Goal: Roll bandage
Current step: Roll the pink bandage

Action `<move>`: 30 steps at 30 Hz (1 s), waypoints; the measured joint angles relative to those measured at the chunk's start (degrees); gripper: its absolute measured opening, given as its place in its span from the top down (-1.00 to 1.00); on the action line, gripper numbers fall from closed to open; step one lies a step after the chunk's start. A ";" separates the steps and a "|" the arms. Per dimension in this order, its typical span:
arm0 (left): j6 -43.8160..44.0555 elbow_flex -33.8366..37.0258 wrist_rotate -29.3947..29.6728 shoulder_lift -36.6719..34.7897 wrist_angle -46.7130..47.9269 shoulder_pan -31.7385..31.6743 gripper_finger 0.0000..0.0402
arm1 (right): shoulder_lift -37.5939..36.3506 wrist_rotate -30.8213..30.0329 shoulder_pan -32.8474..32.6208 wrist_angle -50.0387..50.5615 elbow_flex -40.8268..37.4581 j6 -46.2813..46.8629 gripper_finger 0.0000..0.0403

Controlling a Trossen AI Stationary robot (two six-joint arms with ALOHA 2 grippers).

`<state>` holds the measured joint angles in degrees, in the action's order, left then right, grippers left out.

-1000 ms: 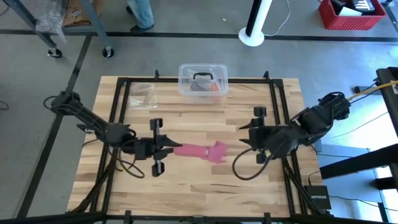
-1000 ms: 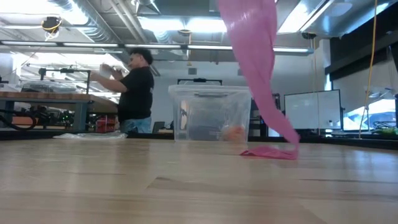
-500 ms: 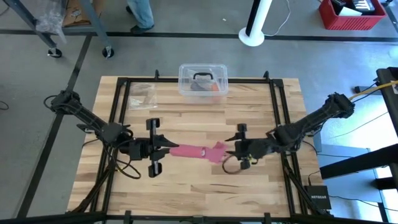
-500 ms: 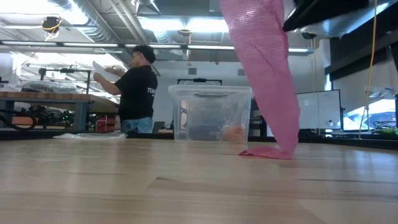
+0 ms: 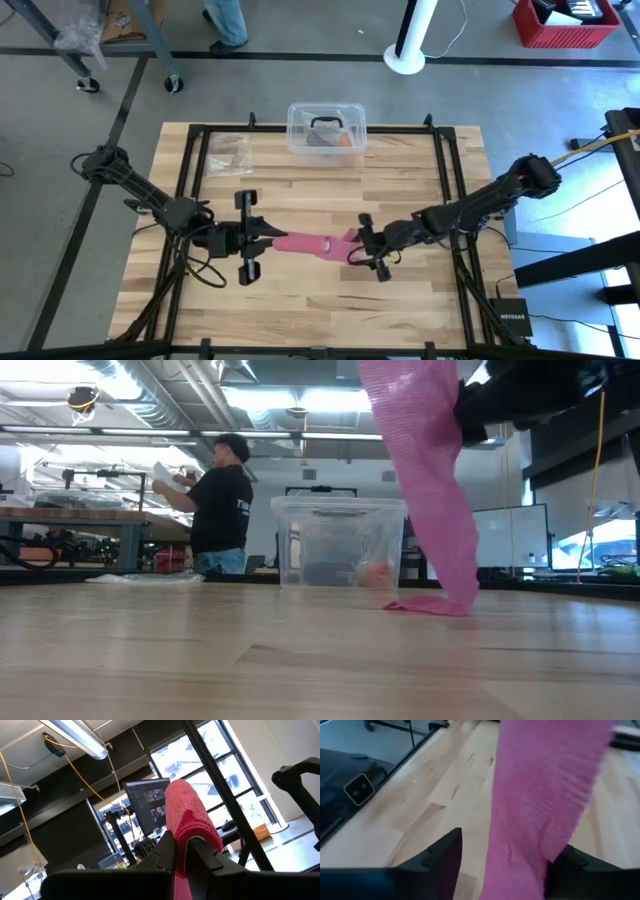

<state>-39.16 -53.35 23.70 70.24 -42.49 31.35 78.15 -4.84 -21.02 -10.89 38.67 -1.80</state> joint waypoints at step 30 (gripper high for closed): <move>-11.48 0.01 18.99 0.00 -0.17 -3.34 0.95 | 0.35 -13.31 -24.70 11.82 21.17 -6.26 0.98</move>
<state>-50.64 -53.34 42.70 70.24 -42.66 28.01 78.50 -18.16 -45.72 0.93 59.84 -8.06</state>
